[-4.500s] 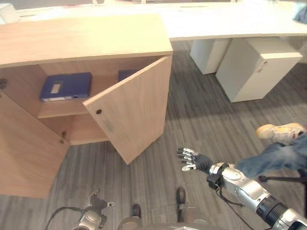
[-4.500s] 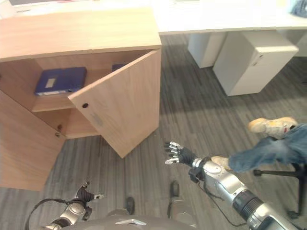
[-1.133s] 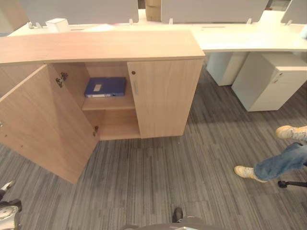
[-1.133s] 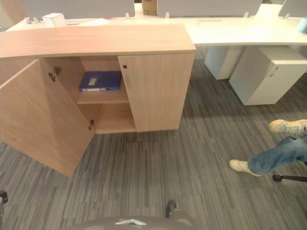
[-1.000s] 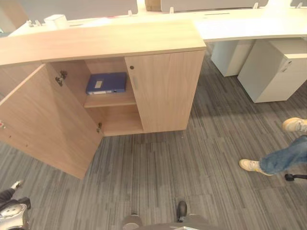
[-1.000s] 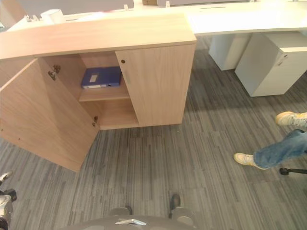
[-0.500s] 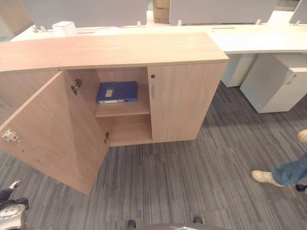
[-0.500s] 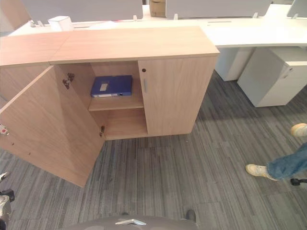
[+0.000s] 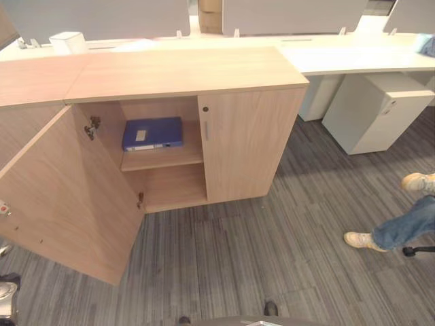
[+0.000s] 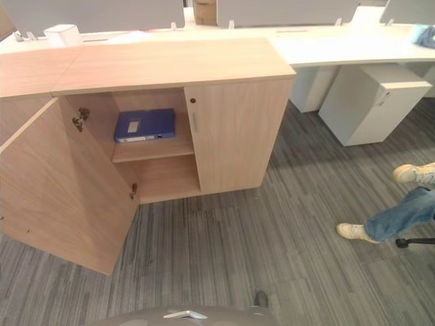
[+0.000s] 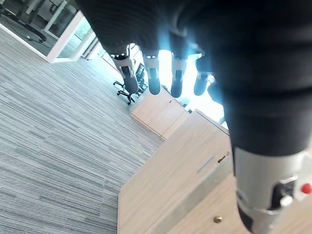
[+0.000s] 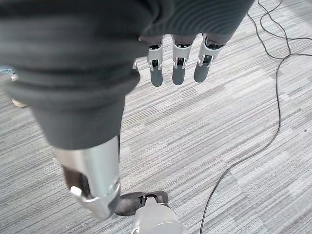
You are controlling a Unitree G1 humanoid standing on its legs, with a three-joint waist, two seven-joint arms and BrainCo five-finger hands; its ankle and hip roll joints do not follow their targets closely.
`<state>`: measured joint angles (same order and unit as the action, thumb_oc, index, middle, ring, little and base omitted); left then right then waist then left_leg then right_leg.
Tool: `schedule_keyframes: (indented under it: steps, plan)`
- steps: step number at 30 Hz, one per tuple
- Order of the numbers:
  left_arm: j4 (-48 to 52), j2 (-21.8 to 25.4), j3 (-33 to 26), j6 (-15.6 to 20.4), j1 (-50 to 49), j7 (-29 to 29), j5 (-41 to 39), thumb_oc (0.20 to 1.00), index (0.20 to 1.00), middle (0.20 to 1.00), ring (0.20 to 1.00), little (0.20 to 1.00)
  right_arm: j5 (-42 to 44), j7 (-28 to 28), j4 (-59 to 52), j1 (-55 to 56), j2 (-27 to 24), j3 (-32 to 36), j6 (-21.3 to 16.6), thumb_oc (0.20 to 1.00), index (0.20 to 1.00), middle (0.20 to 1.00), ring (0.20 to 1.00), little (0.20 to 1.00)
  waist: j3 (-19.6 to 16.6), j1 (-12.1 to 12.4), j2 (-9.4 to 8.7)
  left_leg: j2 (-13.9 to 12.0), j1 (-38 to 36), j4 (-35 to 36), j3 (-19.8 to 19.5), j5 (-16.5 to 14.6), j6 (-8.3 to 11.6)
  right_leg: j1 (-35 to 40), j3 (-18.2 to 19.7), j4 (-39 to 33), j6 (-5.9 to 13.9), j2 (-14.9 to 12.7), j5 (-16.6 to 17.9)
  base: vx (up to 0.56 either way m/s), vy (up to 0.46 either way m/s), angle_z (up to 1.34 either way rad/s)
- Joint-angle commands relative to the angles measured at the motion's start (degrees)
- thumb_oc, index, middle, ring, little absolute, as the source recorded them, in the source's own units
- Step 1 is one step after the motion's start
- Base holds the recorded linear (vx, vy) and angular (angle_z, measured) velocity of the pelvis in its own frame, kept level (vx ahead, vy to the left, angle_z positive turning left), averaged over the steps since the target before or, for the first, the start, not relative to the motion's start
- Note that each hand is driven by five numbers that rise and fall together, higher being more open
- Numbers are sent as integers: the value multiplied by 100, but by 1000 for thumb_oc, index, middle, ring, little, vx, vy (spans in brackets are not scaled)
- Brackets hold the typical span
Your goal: Put the empty folder in the office cabinet
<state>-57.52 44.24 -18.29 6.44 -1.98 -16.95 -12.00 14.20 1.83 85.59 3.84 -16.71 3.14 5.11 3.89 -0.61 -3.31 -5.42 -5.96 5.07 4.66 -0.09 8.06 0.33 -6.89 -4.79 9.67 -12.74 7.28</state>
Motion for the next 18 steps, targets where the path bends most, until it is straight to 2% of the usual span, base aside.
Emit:
schedule_keyframes:
  steps: [1, 8, 18]
  plan:
    - [-173, 479, -271, 131, 65, -33, 92, 1000, 1000, 1000, 1000, 1000, 122, -102, 180, -108, -138, -88, -7, 1000, 1000, 1000, 1000, 1000, -192, -61, 72, 250, 338, -13, -188, -226, -422, -192, 383, 163, 277, -166, -153, 57, -9, 0]
    - [-269, 616, -94, 96, 251, -20, 192, 1000, 1000, 1000, 1000, 1000, 132, -90, 186, -6, -139, -86, -18, 1000, 1000, 1000, 1000, 1000, -246, -145, 50, 205, 261, -7, -181, -278, -404, -150, 389, 124, 289, -146, -155, 30, -11, 0]
    - [-785, 1046, -59, 37, 291, 23, 488, 1000, 1000, 1000, 1000, 1000, 207, -41, 282, 116, -211, 19, -10, 1000, 1000, 1000, 1000, 1000, -283, -203, 86, 191, 195, -7, -91, -330, -390, -137, 409, 44, 324, -160, -117, 27, -1, -5]
